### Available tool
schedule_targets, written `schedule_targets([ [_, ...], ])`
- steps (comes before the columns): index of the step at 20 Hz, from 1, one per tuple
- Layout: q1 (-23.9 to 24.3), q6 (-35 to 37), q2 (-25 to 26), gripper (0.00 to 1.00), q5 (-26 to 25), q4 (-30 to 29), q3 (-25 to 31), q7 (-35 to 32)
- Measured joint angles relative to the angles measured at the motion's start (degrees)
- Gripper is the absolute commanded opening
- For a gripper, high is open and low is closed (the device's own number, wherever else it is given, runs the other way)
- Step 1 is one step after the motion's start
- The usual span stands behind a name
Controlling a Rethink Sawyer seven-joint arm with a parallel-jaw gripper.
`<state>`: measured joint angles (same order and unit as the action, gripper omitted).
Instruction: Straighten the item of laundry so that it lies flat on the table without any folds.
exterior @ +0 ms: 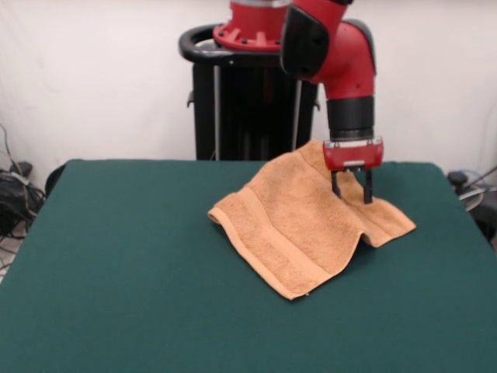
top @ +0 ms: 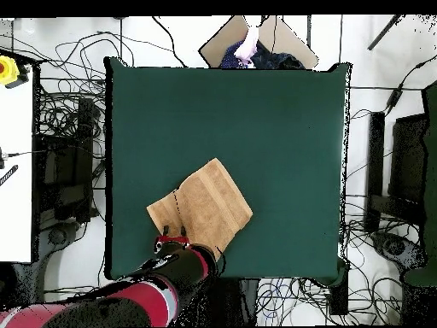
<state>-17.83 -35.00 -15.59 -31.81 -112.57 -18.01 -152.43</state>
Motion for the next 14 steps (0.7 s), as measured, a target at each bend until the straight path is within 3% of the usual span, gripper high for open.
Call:
schedule_targets([
  [14, 4.33, -1.62, -0.43, 1.00, -0.07, -1.21, 2.80, 0.01],
])
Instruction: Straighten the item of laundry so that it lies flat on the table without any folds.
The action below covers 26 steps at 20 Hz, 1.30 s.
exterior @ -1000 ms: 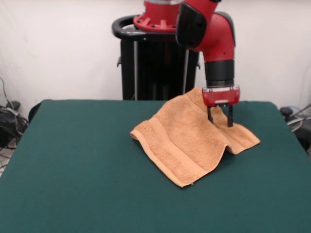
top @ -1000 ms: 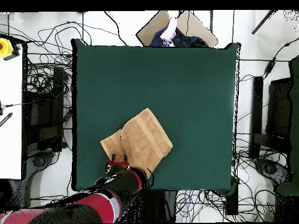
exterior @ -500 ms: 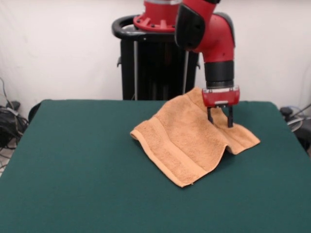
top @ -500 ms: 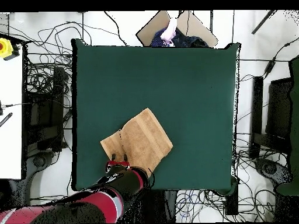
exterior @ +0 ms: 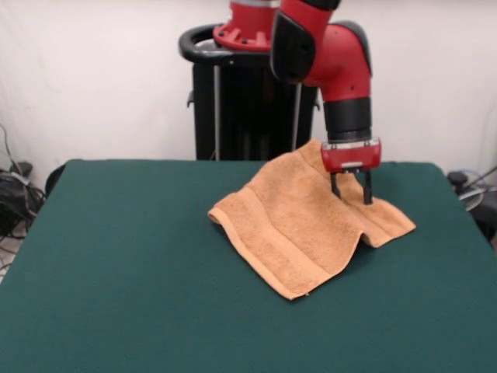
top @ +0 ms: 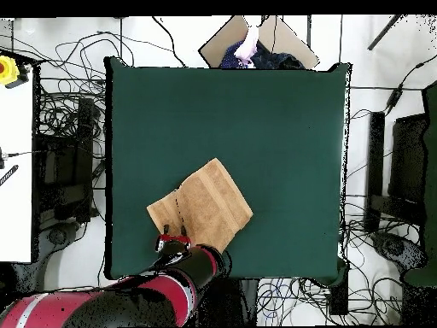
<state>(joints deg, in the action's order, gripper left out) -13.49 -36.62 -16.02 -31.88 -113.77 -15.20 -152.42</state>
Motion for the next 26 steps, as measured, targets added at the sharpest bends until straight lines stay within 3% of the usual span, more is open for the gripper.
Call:
schedule_targets([
  [26, 4.28, -5.35, 0.83, 1.00, 0.78, -1.92, 2.03, 0.01],
])
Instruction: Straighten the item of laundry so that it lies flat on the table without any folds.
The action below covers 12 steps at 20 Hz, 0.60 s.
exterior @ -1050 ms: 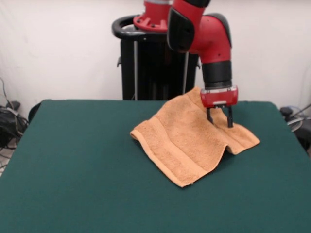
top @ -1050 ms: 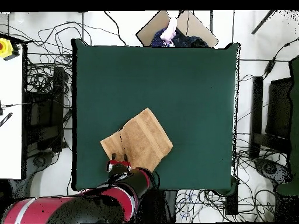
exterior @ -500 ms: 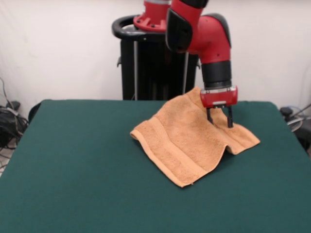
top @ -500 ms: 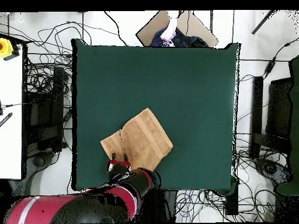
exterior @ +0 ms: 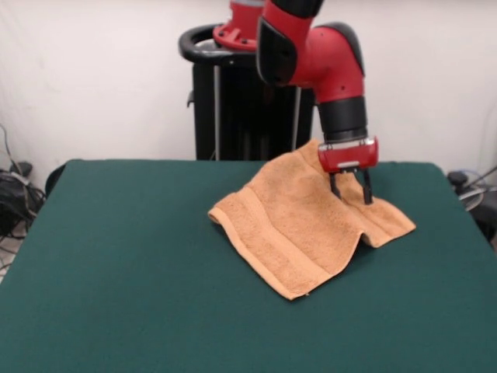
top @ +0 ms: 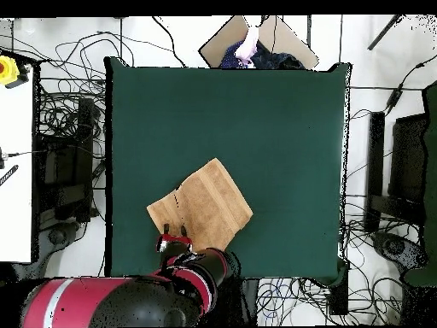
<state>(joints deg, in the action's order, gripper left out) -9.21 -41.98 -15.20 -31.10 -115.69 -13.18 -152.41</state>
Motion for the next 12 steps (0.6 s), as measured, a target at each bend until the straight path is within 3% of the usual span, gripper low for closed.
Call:
schedule_targets([
  [12, 0.24, -2.30, 0.70, 1.00, 1.86, -0.75, 0.04, 0.00],
])
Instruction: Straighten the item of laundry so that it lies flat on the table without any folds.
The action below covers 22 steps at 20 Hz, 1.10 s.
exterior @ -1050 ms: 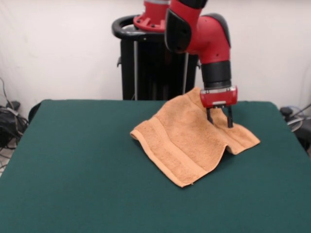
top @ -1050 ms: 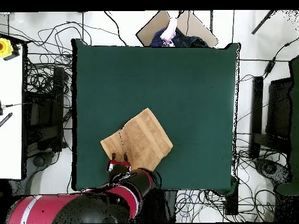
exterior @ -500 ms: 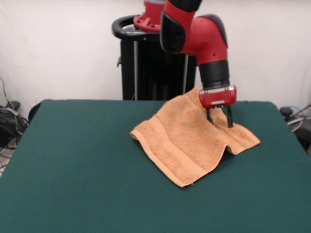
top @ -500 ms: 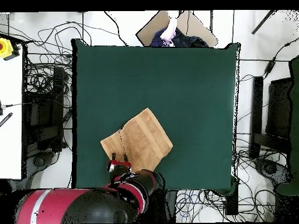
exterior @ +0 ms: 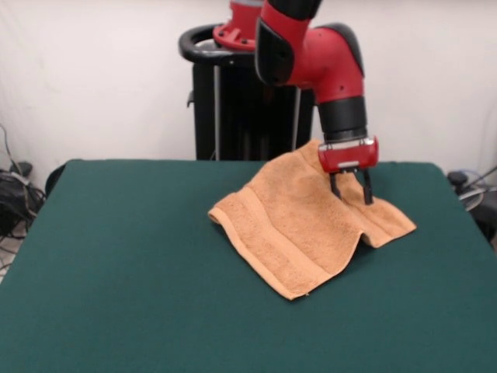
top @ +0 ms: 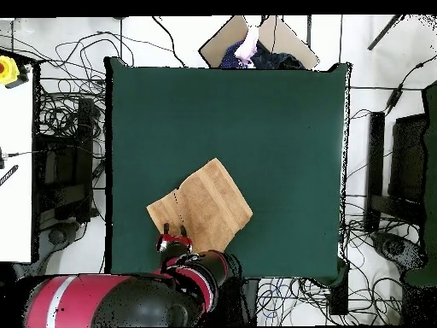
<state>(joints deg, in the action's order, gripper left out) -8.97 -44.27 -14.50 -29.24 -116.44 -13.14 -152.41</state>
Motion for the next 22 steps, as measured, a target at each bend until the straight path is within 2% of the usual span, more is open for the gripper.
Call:
schedule_targets([
  [7, 0.61, -2.76, 0.91, 1.00, 0.41, -0.43, -0.02, 0.00],
  [11, 0.61, -4.91, 1.53, 1.00, 2.89, -1.38, 0.02, 0.01],
  [20, -2.97, -9.11, 2.68, 1.00, 14.95, -4.75, -0.11, 0.01],
  [21, -4.42, -9.16, 2.65, 1.00, 18.48, -5.51, -0.11, 0.02],
  [22, -4.84, -9.12, 2.60, 1.00, 19.45, -5.71, -0.10, 0.02],
])
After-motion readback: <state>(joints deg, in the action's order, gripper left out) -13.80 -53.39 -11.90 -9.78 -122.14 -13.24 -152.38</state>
